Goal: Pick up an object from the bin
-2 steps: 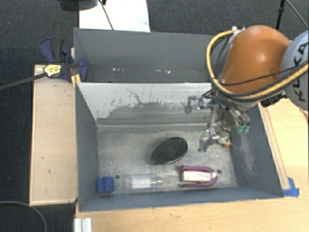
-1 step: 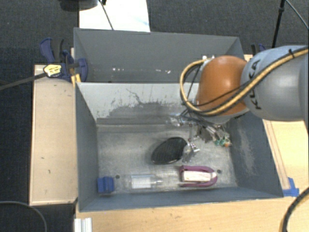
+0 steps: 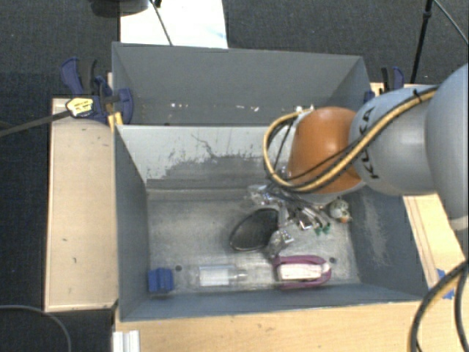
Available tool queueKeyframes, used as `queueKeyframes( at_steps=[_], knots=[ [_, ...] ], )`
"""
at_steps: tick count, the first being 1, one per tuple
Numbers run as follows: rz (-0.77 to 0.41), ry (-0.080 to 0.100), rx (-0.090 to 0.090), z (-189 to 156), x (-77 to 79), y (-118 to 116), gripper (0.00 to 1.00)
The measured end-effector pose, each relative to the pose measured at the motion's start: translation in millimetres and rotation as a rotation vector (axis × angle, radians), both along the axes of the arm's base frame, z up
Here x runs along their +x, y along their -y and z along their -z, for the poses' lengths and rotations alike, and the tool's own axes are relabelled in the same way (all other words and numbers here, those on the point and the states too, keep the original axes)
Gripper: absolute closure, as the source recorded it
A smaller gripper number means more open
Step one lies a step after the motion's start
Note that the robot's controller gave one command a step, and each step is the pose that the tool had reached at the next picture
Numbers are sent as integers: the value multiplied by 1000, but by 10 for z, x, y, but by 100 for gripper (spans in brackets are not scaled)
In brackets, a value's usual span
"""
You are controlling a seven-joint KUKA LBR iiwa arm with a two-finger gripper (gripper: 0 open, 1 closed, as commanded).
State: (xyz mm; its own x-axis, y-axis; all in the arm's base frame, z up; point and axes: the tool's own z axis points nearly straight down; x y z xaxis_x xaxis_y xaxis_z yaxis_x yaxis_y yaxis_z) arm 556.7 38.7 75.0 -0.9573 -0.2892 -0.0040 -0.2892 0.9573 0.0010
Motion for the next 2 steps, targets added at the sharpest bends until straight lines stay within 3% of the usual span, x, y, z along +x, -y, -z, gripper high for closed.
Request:
queueKeyframes(
  at_steps=[1,2],
  knots=[
    [-2,1,-1,-23,4,4,100],
    [-123,7,-2,-1706,46,-111,100]
  ],
)
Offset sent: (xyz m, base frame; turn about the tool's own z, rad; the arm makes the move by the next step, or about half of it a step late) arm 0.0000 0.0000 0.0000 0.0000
